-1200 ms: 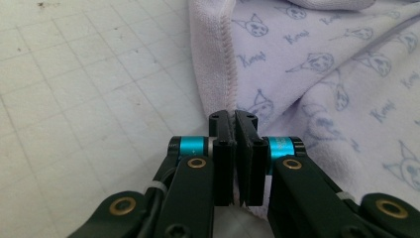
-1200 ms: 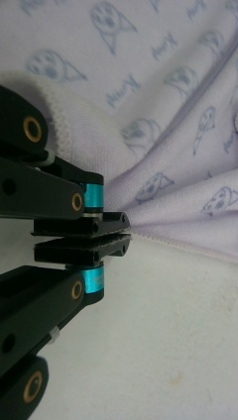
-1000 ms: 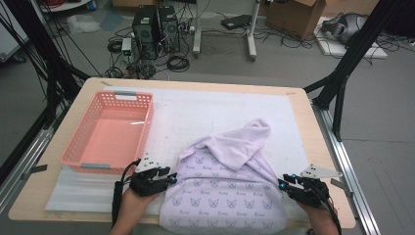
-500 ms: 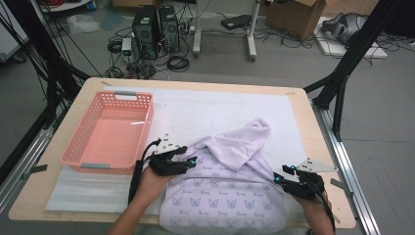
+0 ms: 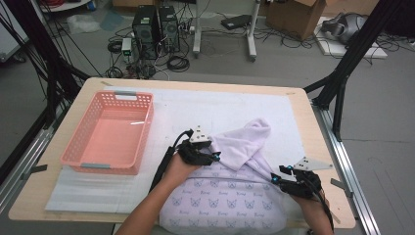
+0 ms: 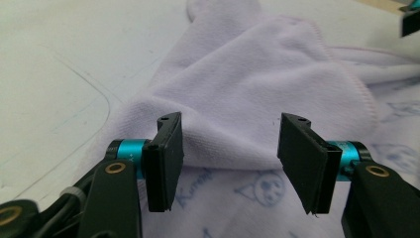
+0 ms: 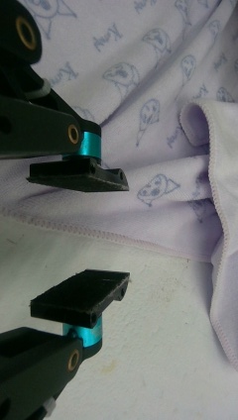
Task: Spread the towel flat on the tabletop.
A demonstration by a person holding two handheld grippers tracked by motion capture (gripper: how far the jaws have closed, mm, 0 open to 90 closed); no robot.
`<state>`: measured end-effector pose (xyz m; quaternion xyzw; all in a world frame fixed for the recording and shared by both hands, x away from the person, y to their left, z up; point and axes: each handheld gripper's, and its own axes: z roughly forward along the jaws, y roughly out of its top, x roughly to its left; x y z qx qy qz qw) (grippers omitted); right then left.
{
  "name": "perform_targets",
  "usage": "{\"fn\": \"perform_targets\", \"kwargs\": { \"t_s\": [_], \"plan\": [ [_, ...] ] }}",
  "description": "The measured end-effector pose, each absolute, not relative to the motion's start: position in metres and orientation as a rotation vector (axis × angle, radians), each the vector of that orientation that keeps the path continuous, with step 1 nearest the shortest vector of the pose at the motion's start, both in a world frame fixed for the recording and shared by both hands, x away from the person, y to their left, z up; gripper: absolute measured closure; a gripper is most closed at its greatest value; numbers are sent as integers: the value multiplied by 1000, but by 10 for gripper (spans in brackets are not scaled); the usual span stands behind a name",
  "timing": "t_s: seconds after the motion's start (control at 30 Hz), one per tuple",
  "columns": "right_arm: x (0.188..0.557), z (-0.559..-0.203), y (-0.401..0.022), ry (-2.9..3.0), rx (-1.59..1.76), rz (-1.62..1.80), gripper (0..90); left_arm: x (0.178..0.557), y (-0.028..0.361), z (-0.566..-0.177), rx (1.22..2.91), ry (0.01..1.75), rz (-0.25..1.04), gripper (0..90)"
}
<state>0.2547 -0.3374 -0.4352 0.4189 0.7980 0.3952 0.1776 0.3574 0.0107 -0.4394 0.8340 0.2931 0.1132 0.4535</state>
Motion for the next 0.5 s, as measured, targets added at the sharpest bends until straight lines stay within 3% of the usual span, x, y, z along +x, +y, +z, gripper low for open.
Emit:
{"fn": "perform_targets", "kwargs": {
  "t_s": [0.13, 0.27, 0.4, 0.5],
  "plan": [
    [256, -436, -338, 2264, 1193, 1121, 515, 362, 0, -448, 2098, 755, 317, 484],
    [256, -436, -338, 2262, 1203, 1122, 516, 366, 3, -446, 2074, 793, 310, 815],
    [257, -437, -337, 2265, 1202, 1124, 518, 378, 22, -443, 1844, 956, 142, 833],
    [257, -437, -336, 2262, 1211, 1128, 518, 389, 42, -437, 1711, 1060, 164, 839]
  ]
}}
